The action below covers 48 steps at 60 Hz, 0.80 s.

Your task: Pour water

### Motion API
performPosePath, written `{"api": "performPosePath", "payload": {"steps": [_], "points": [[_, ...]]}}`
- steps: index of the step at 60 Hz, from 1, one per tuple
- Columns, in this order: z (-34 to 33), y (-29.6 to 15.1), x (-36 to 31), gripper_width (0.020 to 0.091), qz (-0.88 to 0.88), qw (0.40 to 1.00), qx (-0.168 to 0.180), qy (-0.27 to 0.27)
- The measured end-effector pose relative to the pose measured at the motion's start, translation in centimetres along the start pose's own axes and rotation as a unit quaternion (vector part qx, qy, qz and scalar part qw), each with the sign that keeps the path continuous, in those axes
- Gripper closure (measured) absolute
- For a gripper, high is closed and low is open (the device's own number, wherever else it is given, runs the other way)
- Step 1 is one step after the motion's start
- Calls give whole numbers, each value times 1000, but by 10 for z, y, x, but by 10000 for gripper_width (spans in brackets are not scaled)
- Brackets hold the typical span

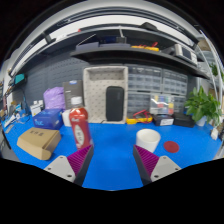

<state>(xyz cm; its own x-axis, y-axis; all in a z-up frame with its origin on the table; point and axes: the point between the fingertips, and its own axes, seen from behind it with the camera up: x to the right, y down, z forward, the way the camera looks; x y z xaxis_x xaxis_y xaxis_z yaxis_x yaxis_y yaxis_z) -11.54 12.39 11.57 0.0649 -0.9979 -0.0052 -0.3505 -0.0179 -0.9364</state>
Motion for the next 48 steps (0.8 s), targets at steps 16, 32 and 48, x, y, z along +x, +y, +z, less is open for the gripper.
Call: {"api": "performPosePath", "payload": {"steps": [16, 32, 48], "points": [[71, -8, -137, 272, -19, 999, 16, -45], [142, -25, -160, 437, -7, 998, 38, -48], [151, -29, -148, 785, 24, 997, 65, -45]]}}
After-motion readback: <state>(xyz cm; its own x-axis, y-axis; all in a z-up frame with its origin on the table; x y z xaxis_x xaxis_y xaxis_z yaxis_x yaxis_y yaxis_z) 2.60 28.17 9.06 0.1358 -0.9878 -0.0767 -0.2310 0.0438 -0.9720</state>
